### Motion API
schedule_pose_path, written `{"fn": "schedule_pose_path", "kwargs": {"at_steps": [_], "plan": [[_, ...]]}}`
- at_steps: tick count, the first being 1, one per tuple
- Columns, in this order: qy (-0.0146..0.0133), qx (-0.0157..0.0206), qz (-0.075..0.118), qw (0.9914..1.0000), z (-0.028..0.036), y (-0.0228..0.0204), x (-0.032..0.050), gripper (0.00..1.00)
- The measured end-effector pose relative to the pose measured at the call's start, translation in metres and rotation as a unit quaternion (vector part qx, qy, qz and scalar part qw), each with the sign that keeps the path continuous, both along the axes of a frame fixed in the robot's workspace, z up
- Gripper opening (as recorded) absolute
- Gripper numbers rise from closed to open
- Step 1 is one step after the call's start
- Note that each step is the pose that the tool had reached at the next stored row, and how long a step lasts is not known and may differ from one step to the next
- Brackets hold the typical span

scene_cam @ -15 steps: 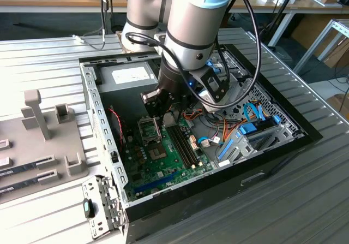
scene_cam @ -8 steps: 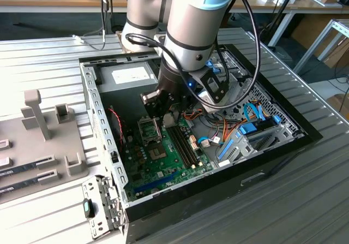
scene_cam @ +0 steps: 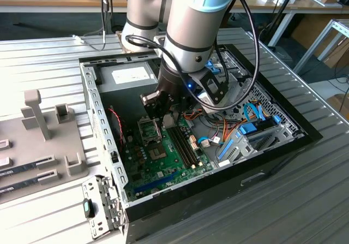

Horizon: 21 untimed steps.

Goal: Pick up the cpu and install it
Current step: 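Place the cpu into insertion slot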

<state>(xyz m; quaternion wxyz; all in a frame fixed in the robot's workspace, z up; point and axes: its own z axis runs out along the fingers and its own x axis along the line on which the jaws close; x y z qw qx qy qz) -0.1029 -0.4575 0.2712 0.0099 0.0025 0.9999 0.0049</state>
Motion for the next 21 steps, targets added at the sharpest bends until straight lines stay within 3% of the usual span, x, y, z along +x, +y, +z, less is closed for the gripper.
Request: {"fn": "schedule_pose_path", "kwargs": {"at_steps": [21], "plan": [[0.0,0.0,0.0,1.0,-0.0046,0.0,0.0,0.47]]}}
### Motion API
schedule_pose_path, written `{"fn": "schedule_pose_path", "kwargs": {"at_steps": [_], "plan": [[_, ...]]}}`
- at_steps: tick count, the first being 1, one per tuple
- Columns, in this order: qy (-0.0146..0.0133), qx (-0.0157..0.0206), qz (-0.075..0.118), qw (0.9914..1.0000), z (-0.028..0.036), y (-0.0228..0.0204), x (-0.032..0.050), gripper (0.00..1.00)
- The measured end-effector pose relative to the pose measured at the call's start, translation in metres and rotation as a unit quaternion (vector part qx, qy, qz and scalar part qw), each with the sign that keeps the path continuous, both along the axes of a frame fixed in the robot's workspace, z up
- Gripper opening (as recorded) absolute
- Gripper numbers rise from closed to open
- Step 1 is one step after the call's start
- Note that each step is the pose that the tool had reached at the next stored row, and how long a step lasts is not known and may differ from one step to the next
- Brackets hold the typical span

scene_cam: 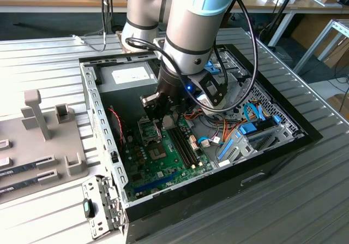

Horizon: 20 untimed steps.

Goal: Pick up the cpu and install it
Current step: 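Place the cpu into insertion slot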

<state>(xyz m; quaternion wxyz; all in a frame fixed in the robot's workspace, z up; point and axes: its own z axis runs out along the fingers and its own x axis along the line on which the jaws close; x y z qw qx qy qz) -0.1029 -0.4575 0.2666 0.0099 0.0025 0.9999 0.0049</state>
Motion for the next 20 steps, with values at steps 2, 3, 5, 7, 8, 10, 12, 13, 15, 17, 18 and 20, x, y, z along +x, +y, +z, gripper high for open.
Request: {"fn": "schedule_pose_path", "kwargs": {"at_steps": [2,3,5,7,8,10,12,13,15,17,18,20], "plan": [[0.0,0.0,0.0,1.0,-0.0003,0.0,0.0,0.47],[0.0,0.0,0.0,1.0,-0.0005,0.0,0.0,0.47],[0.0,0.0,0.0,1.0,-0.0016,0.0,0.0,0.47],[0.0,0.0,0.0,1.0,-0.0018,0.0,0.0,0.47],[0.0,0.0,0.0,1.0,-0.0021,0.0,0.0,0.47],[0.0,0.0,0.0,1.0,-0.0026,0.0,0.0,0.47],[0.0,0.0,0.0,1.0,-0.0033,0.0,-0.0002,0.47],[0.0,0.0,0.0,1.0,-0.0036,0.0,-0.0006,0.47],[0.0,0.0,0.0,1.0,-0.0044,0.0,-0.002,0.47],[0.0,0.0,0.0,1.0,-0.0057,-0.0001,-0.0037,0.47],[0.0,0.0,0.0,1.0,-0.0062,-0.0002,-0.0042,0.47],[0.0,-0.0008,0.0,1.0,-0.0078,-0.0007,-0.0061,0.47]]}}
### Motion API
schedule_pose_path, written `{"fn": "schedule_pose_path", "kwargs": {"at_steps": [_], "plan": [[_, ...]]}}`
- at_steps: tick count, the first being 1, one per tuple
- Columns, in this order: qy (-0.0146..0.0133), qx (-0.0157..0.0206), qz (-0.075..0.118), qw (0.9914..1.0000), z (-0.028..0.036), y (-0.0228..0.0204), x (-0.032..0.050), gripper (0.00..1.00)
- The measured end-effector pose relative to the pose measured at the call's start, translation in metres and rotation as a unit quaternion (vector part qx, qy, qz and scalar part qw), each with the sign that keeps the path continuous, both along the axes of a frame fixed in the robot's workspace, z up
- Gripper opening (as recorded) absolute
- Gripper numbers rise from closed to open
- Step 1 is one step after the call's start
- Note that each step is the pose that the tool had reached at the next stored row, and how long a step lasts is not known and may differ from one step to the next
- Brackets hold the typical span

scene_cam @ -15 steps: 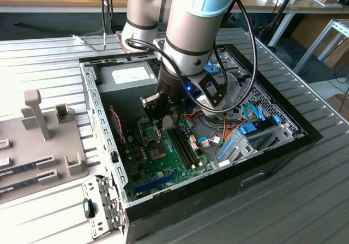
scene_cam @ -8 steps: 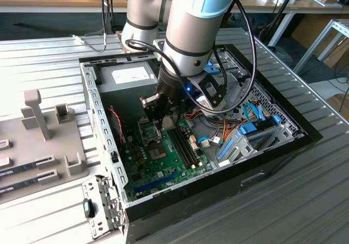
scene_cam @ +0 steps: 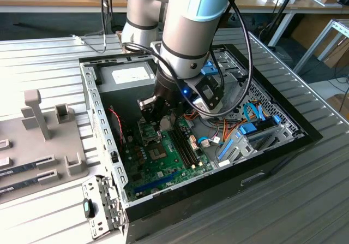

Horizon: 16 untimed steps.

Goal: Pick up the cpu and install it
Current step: 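Place the cpu into insertion slot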

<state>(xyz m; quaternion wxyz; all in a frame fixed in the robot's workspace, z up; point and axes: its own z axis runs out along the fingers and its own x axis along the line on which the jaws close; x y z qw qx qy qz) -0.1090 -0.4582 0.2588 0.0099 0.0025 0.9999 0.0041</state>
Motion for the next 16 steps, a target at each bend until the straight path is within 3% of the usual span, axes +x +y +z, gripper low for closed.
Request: {"fn": "schedule_pose_path", "kwargs": {"at_steps": [5,11,15,16], "plan": [[0.0001,-0.0017,0.004,0.99999,-0.005,-0.005,-0.0035,0.47],[0.0001,-0.0016,0.016,0.99988,-0.0095,-0.0167,-0.0087,0.47],[0.0001,-0.0017,0.018,0.99983,-0.0118,-0.0199,-0.0113,0.47],[0.0001,-0.0017,0.031,0.99952,-0.024,-0.0205,-0.0157,0.47]]}}
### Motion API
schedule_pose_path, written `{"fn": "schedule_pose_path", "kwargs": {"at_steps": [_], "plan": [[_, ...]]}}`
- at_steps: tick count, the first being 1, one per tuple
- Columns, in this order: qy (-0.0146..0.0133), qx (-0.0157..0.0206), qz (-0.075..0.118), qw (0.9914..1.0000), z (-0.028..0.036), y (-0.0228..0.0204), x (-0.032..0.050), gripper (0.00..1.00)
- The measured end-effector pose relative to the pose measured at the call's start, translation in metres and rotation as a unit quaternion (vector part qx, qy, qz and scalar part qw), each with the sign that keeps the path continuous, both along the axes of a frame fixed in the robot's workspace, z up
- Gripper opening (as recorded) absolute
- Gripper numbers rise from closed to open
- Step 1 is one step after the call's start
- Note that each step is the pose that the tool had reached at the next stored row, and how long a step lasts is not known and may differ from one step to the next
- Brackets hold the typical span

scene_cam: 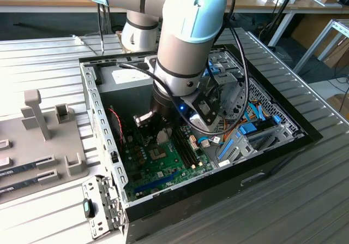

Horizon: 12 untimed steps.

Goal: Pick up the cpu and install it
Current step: 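Place the cpu into insertion slot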

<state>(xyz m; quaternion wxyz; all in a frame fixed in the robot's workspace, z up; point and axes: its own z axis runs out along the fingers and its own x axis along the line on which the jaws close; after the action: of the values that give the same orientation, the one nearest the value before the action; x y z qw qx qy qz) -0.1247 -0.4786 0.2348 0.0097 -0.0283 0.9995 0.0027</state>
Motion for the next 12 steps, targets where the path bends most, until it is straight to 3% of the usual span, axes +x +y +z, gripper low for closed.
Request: {"fn": "schedule_pose_path", "kwargs": {"at_steps": [1,2,4,12], "plan": [[0.0,0.0,-0.001,1.0,-0.0108,-0.0004,-0.0078,0.47],[0.0,-0.0004,-0.005,0.99999,-0.0158,-0.0016,-0.008,0.47],[-0.0002,-0.0005,-0.011,0.99994,-0.0183,-0.0026,-0.008,0.47],[-0.0006,-0.009,-0.017,0.99982,-0.0257,-0.0056,-0.0066,0.47]]}}
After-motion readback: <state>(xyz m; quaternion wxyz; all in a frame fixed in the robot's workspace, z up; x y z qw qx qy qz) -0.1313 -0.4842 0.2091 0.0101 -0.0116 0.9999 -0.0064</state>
